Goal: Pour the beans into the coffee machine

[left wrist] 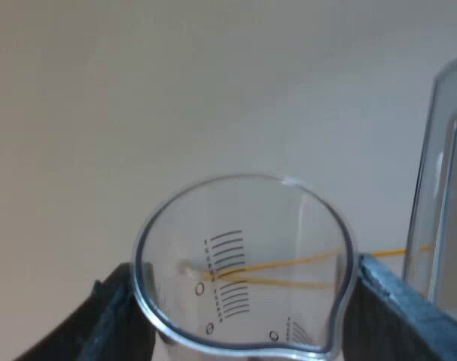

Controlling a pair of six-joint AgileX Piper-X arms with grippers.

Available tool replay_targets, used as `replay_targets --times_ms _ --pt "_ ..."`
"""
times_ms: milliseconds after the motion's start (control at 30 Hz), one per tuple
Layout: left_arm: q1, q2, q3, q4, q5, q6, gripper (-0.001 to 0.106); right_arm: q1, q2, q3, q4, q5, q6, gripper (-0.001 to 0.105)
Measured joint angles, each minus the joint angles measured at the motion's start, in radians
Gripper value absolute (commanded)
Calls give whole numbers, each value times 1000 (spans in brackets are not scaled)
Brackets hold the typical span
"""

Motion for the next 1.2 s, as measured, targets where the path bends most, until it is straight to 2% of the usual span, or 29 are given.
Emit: replay_targets --times_ms 33,133,200,233,300,367,467,533,700,900,1000,1100,1200 --pt "0 1 -2 0 0 17 0 0 0 0 0 0 0 78" --pt "0 17 -2 0 20 133 0 0 0 0 0 0 0 78" --pt "0 20 -2 0 20 160 0 0 0 0 0 0 0 78" --pt "0 27 -2 0 20 209 0 0 0 0 0 0 0 78" --pt "0 29 -2 0 20 247 0 0 0 0 0 0 0 78" --pt "0 45 -2 0 20 375 0 0 0 0 0 0 0 78" --pt "0 50 -2 4 20 469 0 0 0 0 0 0 0 78" --pt "0 50 -2 7 34 566 0 0 0 0 0 0 0 78" --pt "0 50 -2 7 90 642 0 0 0 0 0 0 0 78" --pt "0 50 -2 30 97 733 0 0 0 0 0 0 0 78" --pt "0 50 -2 85 105 809 0 0 0 0 0 0 0 78" --pt "0 50 -2 109 108 849 0 0 0 0 0 0 0 78" --pt "0 50 -2 110 108 858 0 0 0 0 0 0 0 78"
